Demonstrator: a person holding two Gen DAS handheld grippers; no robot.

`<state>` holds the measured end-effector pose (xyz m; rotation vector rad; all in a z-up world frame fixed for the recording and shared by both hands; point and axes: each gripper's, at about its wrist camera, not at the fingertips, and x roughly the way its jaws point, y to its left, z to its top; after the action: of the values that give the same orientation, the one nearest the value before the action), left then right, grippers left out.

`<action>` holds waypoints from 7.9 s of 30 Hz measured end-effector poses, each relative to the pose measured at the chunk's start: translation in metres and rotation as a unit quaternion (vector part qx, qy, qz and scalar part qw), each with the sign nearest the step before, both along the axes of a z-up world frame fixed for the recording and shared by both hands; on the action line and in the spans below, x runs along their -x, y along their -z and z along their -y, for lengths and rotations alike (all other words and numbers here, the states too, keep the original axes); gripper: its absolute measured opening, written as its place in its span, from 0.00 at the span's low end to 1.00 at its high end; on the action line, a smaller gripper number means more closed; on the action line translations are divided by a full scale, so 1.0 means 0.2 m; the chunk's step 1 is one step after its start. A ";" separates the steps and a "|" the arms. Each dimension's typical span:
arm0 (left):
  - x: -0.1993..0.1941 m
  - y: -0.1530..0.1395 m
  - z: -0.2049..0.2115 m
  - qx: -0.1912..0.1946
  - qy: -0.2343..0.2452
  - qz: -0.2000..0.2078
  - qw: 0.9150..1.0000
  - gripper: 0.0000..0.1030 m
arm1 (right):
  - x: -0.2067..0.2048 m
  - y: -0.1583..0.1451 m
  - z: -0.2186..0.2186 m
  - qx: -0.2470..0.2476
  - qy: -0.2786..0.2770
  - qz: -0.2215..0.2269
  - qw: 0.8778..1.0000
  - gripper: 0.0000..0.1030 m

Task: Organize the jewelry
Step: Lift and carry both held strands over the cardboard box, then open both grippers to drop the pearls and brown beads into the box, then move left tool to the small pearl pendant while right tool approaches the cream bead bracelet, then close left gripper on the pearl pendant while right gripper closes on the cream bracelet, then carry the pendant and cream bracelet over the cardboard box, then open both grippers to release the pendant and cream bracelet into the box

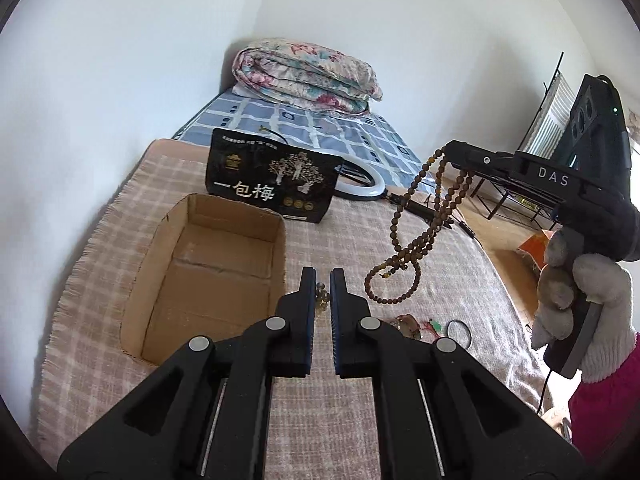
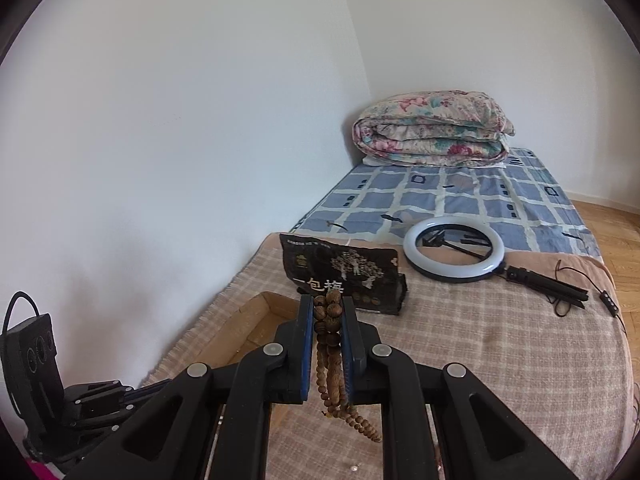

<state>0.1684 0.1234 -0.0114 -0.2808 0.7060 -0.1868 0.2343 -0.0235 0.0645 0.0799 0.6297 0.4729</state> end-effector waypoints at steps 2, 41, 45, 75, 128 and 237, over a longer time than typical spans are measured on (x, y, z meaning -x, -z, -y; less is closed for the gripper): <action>0.00 0.02 -0.04 -0.004 -0.009 -0.003 1.000 0.04 | -0.01 0.02 -0.08 -0.002 -0.011 -0.001 1.000 0.10; -0.08 0.25 -0.28 -0.052 -0.089 -0.074 0.992 0.40 | -0.24 0.57 -0.62 0.043 -0.065 -0.096 0.992 0.60; -0.07 0.25 -0.26 -0.063 -0.089 -0.072 0.991 0.40 | -0.25 0.55 -0.58 0.038 -0.051 -0.093 0.994 0.65; -0.04 0.20 0.21 -0.090 0.011 -0.029 0.995 0.40 | 0.04 0.27 0.16 0.075 0.101 -0.010 0.992 1.00; -0.30 0.95 0.78 -0.111 0.119 -0.157 0.974 0.23 | 0.64 1.13 0.92 0.121 0.095 -0.203 0.967 0.41; -0.02 0.48 -0.37 -0.060 -0.076 -0.066 0.993 0.06 | 0.10 0.63 -0.65 0.059 -0.090 -0.069 0.992 0.05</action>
<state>0.1721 0.1970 -0.1083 -0.2322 0.8203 0.0196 0.2138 0.1070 -0.0615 -0.0578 0.8038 0.6070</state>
